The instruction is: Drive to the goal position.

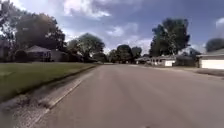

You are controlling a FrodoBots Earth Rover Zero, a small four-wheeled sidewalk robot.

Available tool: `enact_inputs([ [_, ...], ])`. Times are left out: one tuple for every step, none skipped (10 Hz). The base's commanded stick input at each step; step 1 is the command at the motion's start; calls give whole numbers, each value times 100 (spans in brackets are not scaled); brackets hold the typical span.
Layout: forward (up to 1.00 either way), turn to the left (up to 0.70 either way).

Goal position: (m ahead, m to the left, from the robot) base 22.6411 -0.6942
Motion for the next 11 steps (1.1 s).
enact_inputs([
  [100, 0],
  [100, 0],
  [100, 0],
  [100, 0],
  [100, 0],
  [100, 0],
  [100, 0],
  [100, 0],
  [100, 0],
  [100, 0],
  [100, 0],
])
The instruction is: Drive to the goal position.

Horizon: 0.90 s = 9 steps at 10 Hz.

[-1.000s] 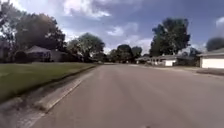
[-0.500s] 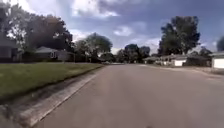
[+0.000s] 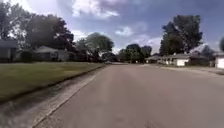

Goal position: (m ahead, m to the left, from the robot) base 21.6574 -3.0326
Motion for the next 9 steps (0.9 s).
enact_inputs([
  [100, 0],
  [100, 0],
  [100, 0],
  [100, 0],
  [100, 0],
  [100, 0],
  [100, 0],
  [100, 0],
  [100, 0],
])
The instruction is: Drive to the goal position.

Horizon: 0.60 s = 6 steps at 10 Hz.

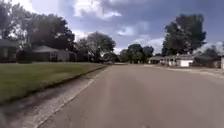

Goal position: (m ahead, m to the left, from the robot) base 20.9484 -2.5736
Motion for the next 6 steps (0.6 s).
enact_inputs([
  [100, 0],
  [100, -3],
  [100, -22],
  [100, -40],
  [100, -40],
  [100, -9],
])
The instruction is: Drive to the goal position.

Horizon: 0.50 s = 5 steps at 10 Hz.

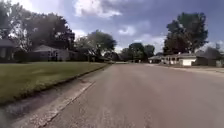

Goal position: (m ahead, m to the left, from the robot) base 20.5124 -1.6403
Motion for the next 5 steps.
enact_inputs([
  [100, 0],
  [100, 0],
  [100, 0],
  [100, 0],
  [100, 0],
])
